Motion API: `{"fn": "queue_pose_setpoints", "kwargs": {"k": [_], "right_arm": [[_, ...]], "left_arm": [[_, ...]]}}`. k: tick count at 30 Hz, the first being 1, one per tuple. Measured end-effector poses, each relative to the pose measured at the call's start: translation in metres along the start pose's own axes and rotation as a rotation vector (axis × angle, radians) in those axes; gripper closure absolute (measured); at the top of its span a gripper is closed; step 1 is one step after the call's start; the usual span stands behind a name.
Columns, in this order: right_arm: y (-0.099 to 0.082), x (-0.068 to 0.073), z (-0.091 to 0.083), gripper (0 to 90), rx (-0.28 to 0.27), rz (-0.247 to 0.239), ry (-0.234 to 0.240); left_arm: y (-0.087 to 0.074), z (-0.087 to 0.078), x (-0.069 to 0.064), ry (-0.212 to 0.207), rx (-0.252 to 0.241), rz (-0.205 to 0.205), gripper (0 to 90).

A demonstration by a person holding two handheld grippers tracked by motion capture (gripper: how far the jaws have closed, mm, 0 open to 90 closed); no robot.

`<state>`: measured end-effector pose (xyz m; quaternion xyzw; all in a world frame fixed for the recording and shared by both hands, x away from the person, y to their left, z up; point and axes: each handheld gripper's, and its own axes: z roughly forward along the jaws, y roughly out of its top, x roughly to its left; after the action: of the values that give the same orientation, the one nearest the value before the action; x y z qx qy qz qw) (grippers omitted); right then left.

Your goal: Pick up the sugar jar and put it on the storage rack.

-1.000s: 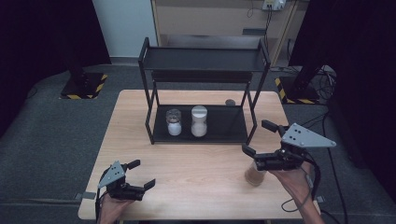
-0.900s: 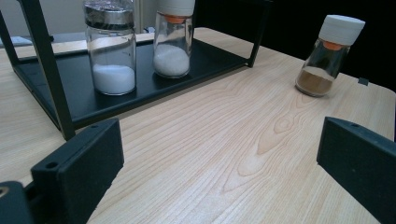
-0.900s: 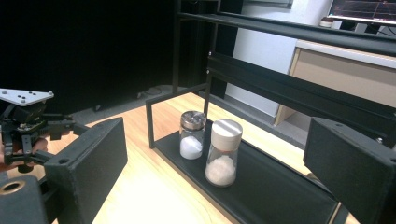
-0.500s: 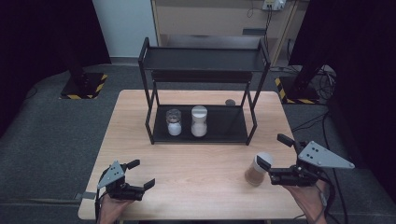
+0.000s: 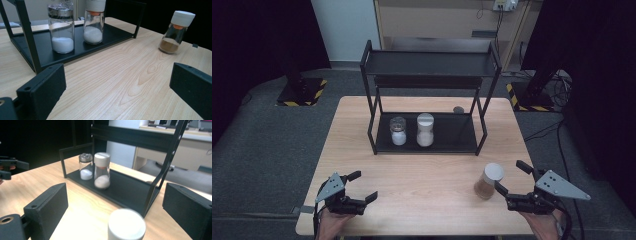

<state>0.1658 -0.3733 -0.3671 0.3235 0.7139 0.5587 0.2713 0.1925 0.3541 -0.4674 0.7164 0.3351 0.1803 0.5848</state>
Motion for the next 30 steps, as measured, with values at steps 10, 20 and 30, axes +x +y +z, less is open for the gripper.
{"fn": "queue_pose_setpoints", "kwargs": {"k": [10,20,30], "right_arm": [[-0.031,0.004,-0.007,6.6,0.005,0.005,-0.018],[-0.049,0.005,-0.01,6.6,-0.002,0.032,-0.024],[-0.057,0.004,-0.009,6.5,0.012,0.033,-0.028]], "left_arm": [[0.0,0.0,-0.001,0.004,-0.003,0.002,0.0],[-0.001,-0.001,0.0,0.003,-0.01,0.009,0.0],[-0.001,0.0,0.0,-0.005,-0.004,0.013,0.0]]}}
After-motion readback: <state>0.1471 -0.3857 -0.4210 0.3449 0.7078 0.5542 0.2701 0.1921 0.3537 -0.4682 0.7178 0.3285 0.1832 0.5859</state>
